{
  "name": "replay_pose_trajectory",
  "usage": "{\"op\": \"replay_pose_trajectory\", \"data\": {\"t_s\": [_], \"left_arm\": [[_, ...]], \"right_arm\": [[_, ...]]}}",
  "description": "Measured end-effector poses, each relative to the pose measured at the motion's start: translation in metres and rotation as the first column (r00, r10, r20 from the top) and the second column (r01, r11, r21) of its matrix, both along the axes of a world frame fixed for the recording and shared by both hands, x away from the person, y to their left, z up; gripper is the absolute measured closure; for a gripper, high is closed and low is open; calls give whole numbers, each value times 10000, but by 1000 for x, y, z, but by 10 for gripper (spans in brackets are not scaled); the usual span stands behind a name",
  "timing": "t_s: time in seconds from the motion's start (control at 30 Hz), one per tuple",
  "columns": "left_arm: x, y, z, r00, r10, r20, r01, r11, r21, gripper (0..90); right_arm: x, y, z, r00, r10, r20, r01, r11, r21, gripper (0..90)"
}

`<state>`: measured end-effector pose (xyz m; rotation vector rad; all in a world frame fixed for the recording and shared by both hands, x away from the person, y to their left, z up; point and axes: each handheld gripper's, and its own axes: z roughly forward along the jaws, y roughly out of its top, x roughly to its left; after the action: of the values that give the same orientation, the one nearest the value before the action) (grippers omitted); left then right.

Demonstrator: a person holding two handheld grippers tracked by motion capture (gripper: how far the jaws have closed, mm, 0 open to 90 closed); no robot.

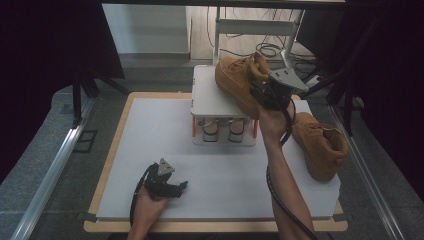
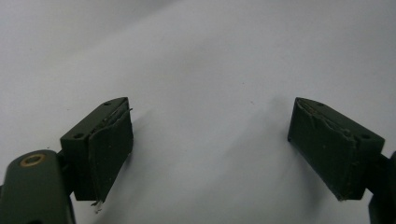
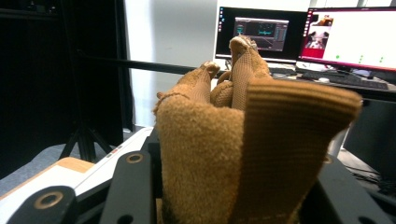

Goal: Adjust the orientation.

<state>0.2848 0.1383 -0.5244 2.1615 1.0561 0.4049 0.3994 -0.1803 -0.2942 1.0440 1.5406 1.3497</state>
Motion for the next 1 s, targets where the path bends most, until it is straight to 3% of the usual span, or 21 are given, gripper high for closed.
{"op": "replay_pose_trajectory", "data": {"t_s": [0.57,1.0], "left_arm": [[0,0,0,10000,6,-2,-6,10000,-32,142],[0,0,0,10000,12,-1,-12,10000,-19,142]], "right_arm": [[28,46,-6,9988,464,-132,-463,9989,52,556],[50,62,-11,9989,378,-276,-373,9991,196,554]]}}
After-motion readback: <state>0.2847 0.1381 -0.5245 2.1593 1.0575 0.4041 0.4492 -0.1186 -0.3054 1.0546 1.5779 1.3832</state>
